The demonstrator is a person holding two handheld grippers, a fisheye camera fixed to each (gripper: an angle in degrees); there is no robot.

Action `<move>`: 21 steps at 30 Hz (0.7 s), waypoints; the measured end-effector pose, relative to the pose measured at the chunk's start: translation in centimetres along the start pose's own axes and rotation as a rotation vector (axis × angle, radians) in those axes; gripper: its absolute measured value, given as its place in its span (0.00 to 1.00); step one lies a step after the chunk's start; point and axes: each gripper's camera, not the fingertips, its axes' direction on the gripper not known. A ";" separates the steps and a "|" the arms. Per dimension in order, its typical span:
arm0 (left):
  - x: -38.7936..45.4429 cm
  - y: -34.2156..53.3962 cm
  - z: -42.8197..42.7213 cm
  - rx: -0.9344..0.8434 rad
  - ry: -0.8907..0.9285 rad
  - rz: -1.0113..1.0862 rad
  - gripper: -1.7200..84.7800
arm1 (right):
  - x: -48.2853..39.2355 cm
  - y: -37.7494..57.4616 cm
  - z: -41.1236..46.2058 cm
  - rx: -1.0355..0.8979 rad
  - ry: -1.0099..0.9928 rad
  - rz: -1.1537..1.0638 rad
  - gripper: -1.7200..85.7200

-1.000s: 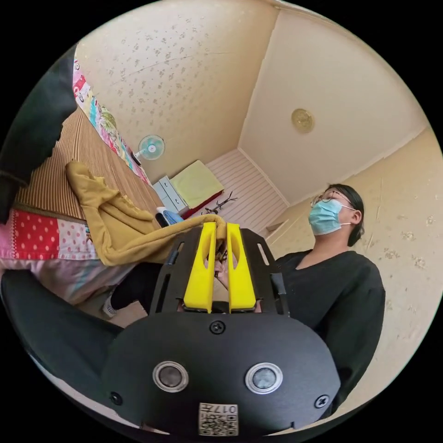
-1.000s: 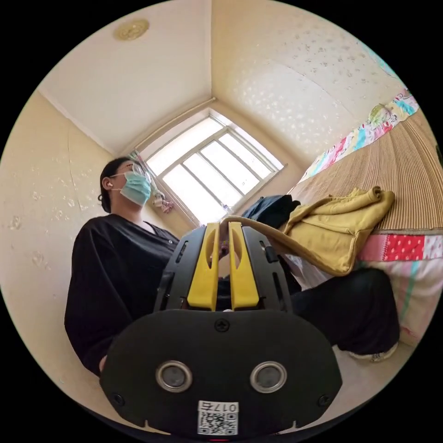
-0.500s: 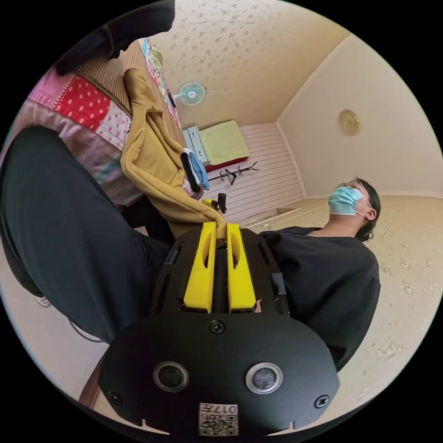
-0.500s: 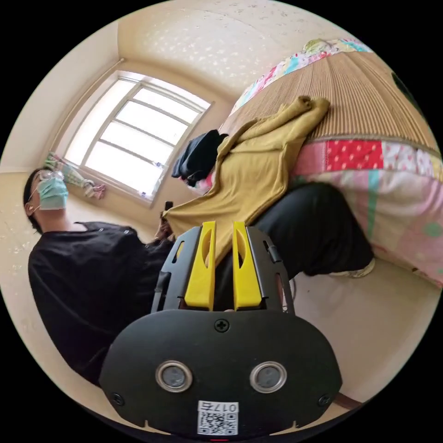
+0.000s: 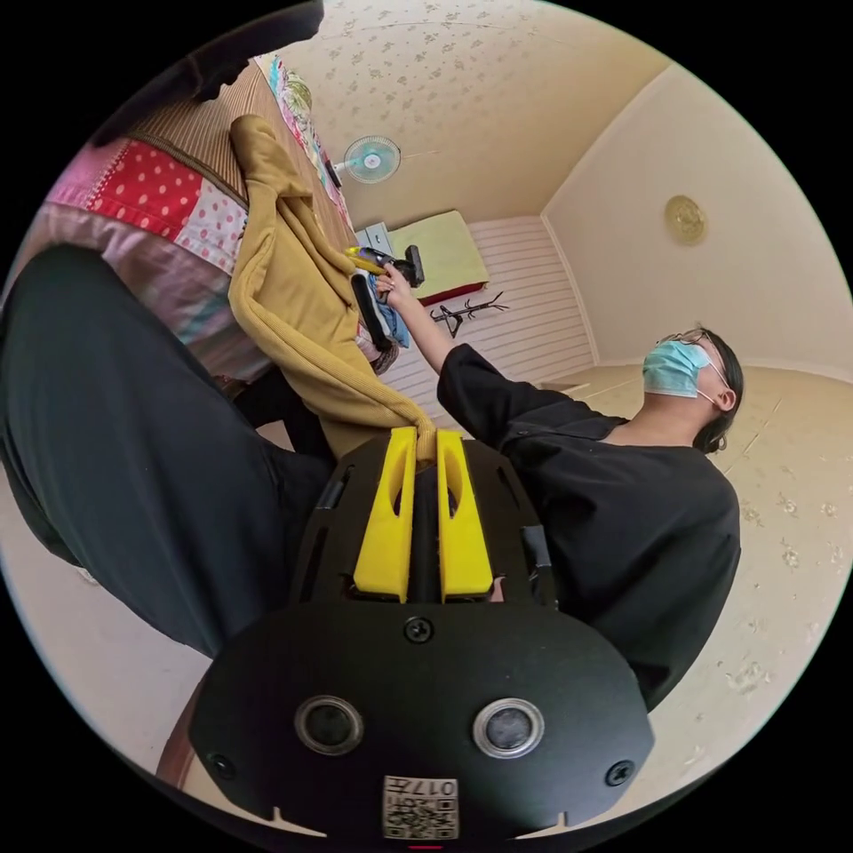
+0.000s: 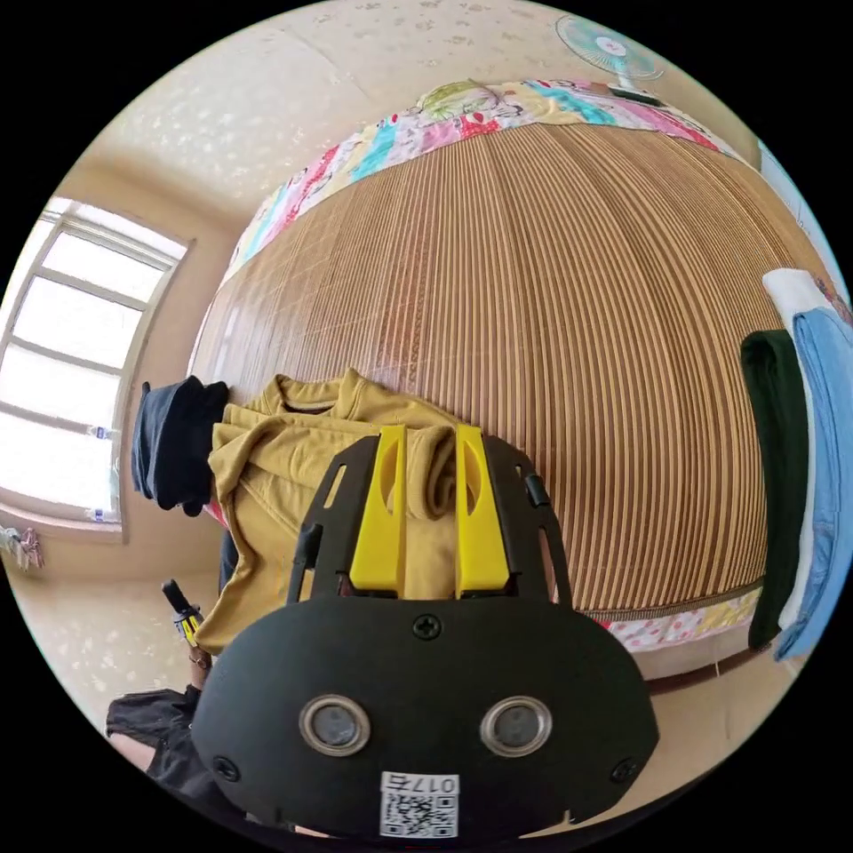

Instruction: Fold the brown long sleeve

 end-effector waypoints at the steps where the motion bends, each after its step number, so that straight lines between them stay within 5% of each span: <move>1: 0.0 0.1 -0.1 0.003 -0.002 -0.003 0.07 | -0.4 -0.1 0.4 -0.015 0.014 -0.021 0.10; 4: -0.1 0.2 -0.1 0.008 -0.002 -0.009 0.07 | -2.6 1.0 -0.2 0.038 0.068 -0.144 0.08; 11: 0.2 0.5 -0.2 0.012 -0.007 0.001 0.07 | -2.8 15.8 -3.6 0.276 -0.193 -0.551 0.04; 16: -0.1 0.5 -0.3 0.012 -0.001 -0.012 0.08 | 2.8 21.3 1.9 0.123 -0.190 -0.383 0.04; 21: 0.4 -0.5 -0.1 -0.004 -0.005 -0.002 0.07 | 3.8 17.4 -0.1 0.230 -0.292 -0.243 0.10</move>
